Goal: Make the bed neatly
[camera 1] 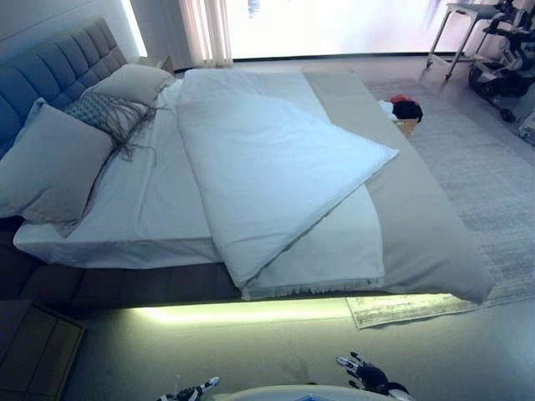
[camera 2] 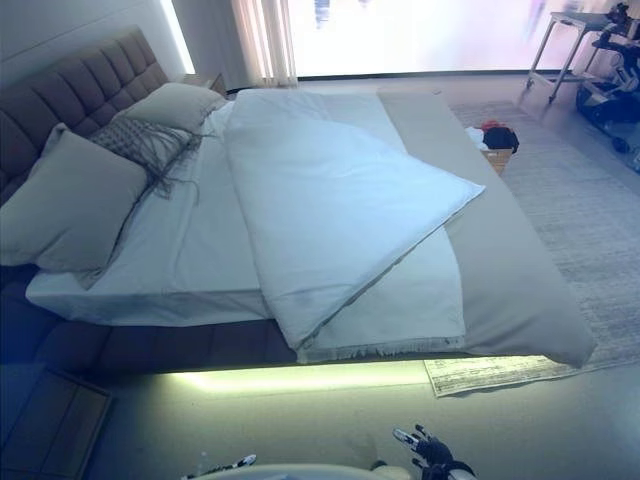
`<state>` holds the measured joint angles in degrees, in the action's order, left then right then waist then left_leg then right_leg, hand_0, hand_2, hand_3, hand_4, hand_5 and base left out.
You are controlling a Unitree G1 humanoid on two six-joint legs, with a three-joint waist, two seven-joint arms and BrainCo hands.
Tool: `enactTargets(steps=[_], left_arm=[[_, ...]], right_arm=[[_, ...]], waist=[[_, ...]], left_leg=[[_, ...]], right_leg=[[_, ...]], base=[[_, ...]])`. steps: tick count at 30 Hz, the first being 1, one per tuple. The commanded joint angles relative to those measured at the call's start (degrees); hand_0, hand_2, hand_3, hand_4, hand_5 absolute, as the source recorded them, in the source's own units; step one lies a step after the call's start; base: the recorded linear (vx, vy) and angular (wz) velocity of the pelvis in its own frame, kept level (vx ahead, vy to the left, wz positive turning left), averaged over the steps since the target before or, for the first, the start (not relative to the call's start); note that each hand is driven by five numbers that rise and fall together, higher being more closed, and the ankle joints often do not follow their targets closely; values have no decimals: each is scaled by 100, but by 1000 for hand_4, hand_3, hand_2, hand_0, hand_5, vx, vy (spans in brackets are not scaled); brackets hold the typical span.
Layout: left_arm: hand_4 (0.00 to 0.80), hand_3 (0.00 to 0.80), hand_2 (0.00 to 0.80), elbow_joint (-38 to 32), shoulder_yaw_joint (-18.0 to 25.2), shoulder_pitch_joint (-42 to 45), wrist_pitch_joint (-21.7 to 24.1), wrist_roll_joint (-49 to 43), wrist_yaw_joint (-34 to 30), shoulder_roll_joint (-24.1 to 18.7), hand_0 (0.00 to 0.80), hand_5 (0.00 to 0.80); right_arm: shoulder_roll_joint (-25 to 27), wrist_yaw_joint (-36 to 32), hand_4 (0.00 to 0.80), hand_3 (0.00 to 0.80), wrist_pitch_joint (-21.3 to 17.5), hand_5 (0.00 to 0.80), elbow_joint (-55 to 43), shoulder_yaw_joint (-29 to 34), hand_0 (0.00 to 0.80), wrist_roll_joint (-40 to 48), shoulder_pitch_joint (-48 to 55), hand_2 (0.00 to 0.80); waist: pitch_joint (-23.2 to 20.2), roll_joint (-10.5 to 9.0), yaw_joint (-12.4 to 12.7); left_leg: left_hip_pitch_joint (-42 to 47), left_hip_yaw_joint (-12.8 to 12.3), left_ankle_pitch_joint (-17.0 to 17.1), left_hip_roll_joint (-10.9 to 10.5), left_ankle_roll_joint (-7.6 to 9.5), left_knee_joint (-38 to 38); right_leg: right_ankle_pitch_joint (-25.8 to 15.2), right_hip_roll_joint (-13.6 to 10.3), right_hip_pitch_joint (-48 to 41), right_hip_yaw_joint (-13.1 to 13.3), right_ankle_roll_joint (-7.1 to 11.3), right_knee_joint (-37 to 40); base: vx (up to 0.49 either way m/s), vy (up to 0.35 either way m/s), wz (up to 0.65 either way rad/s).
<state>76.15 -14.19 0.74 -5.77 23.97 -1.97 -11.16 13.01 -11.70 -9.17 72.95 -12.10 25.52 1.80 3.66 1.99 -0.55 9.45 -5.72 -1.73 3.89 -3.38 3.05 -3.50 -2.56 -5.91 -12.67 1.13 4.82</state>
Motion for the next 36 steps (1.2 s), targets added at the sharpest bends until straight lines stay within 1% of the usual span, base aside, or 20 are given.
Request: enactTargets(steps=[1, 2, 4, 5, 9, 10, 12, 15, 20, 22, 23, 24, 26, 27, 28, 29, 31, 33, 34, 36], left_arm=[[0, 0, 0, 351, 376, -446, 89, 118, 203, 68, 0, 0], [0, 0, 0, 356, 399, -464, 124, 160, 193, 57, 0, 0], [0, 0, 0, 370, 558, -474, 203, 353, 227, 48, 0, 0], [0, 0, 0, 379, 621, -481, 161, 360, 239, 50, 0, 0], [0, 0, 0, 480, 732, -400, 211, 453, 121, 35, 0, 0], [0, 0, 0, 468, 692, -381, 231, 441, 94, 38, 0, 0], [0, 0, 0, 472, 622, -382, 268, 437, 97, 87, 0, 0], [0, 0, 0, 519, 696, -355, 288, 470, 142, 141, 0, 0], [0, 0, 0, 541, 771, -284, 216, 208, 142, 59, 0, 0], [0, 0, 0, 532, 722, -296, 203, 20, 189, -11, 0, 0], [0, 0, 0, 532, 722, -296, 203, 20, 189, -12, 0, 0], [0, 0, 0, 524, 656, -332, 176, -77, 204, -57, 0, 0], [0, 0, 0, 469, 515, -466, 93, -117, 255, -157, 0, 0], [0, 0, 0, 464, 501, -482, 89, -126, 260, -169, 0, 0], [0, 0, 0, 436, 459, -591, 9, -96, 284, -228, 0, 0], [0, 0, 0, 427, 456, -661, -32, -88, 279, -277, 0, 0], [0, 0, 0, 430, 443, -765, -83, -45, 244, -359, 0, 0], [0, 0, 0, 412, 416, -825, -92, -27, 213, -389, 0, 0], [0, 0, 0, 400, 411, -848, -94, -25, 209, -385, 0, 0], [0, 0, 0, 382, 450, -846, -53, -24, 208, -370, 0, 0]], right_arm=[[-122, 23, 0, 0, -51, 0, 264, -212, 0, 32, -760, 0], [-88, 7, 0, 0, -44, 0, 214, -222, 0, 65, -785, 0], [59, -9, 0, 0, 79, 0, 148, -232, 0, -203, -815, 0], [103, 34, 0, 0, 147, 0, 196, -235, 0, -314, -812, 0], [181, -100, 0, 0, 210, 0, 422, -106, 0, -341, -761, 0], [204, -158, 0, 0, 172, 0, 425, -75, 0, -365, -728, 0], [232, -210, 0, 0, 88, 0, 418, -87, 0, -236, -674, 0], [177, -158, 0, 0, 84, 0, 500, 4, 0, -270, -592, 0], [-27, -261, 0, 0, -66, 0, 545, 147, 0, -363, -491, 0], [-113, -284, 0, 0, -56, 0, 457, 128, 0, -236, -499, 0], [-114, -284, 0, 0, -56, 0, 456, 128, 0, -236, -498, 0], [-152, -303, 0, 0, -5, 0, 370, 95, 0, -235, -513, 0], [-177, -150, 0, 0, 138, 0, 248, 45, 0, -164, -533, 0], [-178, -125, 0, 0, 167, 0, 234, 42, 0, -155, -531, 0], [-145, -43, 0, 0, 227, 0, 232, 83, 0, -198, -511, 0], [-104, -21, 0, 0, 228, 0, 262, 96, 0, -120, -493, 0], [-37, -77, 0, 0, 201, 0, 367, 163, 0, -16, -483, 0], [34, -114, 0, 0, 133, 0, 427, 212, 0, 109, -498, 0], [56, -110, 0, 0, 131, 0, 430, 219, 0, 142, -524, 0], [90, -152, 0, 0, 98, 0, 452, 253, 0, 140, -610, 0]], waist=[[413, -574, 92], [495, -623, 108], [809, -599, 187], [921, -523, 208], [1068, -256, 291], [1076, -193, 320], [1074, -165, 416], [960, -213, 419], [626, -253, 467], [454, -280, 467], [452, -286, 467], [332, -313, 453], [218, -268, 328], [203, -266, 314], [223, -174, 188], [248, -103, 117], [329, -12, -18], [444, 55, -136], [509, 34, -177], [633, -59, -262]], left_leg=[[-674, -219, -352, -404, 276, -1641], [-969, -222, -287, -376, 257, -2215], [-2006, -165, 362, -267, 74, -3628], [-2214, -232, 598, -135, -22, -3546], [-2003, -468, 1176, 220, -174, -1567], [-2008, -502, 1454, 349, -256, -985], [-2137, -506, 1647, 502, -348, -66], [-2005, -722, 1381, 509, -282, -10], [-1638, -589, 1017, 276, -50, -169], [-1532, -556, 890, 90, 132, -170], [-1531, -558, 889, 83, 135, -168], [-1477, -517, 841, -82, 272, -82], [-1397, -447, 756, -284, 478, 17], [-1398, -443, 740, -306, 498, 18], [-1291, -353, 669, -348, 549, 30], [-1215, -291, 636, -350, 556, 36], [-1098, -238, 630, -342, 520, 52], [-954, -206, 596, -315, 434, 56], [-897, -199, 513, -336, 404, 29], [-733, -190, 228, -416, 364, 10]], right_leg=[[236, -131, -70, 238, 120, -286], [223, -156, -30, 217, 59, -325], [247, -115, 2, 212, -149, -476], [303, -57, -55, 249, -175, -522], [619, 159, -388, 418, -99, -608], [698, 212, -519, 439, -71, -579], [869, 194, -795, 540, -13, -535], [1095, -39, -1080, 479, 143, -585], [1221, -578, -1251, 258, 471, -891], [1088, -777, -1237, 224, 617, -1186], [1092, -785, -1236, 225, 621, -1189], [870, -856, -1175, 265, 705, -1457], [340, -868, -641, 484, 755, -2561], [310, -872, -554, 518, 759, -2665], [101, -808, -34, 660, 706, -3299], [121, -735, 311, 705, 637, -3448], [384, -535, 706, 672, 507, -3217], [536, -438, 1005, 610, 422, -2390], [418, -479, 1125, 596, 453, -1835], [-342, -677, 1544, 593, 624, -968]], base=[[-78, -131, -7], [-96, -144, -7], [-44, -86, -13], [124, 44, -21], [314, 145, -15], [309, 155, -17], [362, 194, 4], [362, 222, -19], [424, 269, -36], [339, 227, 8], [277, 198, 1], [305, 251, -11], [327, 289, 11], [249, 209, 33], [238, 154, 25], [244, 132, 15], [210, -18, 17], [182, -136, 21], [155, -230, 12], [159, -262, -1]])
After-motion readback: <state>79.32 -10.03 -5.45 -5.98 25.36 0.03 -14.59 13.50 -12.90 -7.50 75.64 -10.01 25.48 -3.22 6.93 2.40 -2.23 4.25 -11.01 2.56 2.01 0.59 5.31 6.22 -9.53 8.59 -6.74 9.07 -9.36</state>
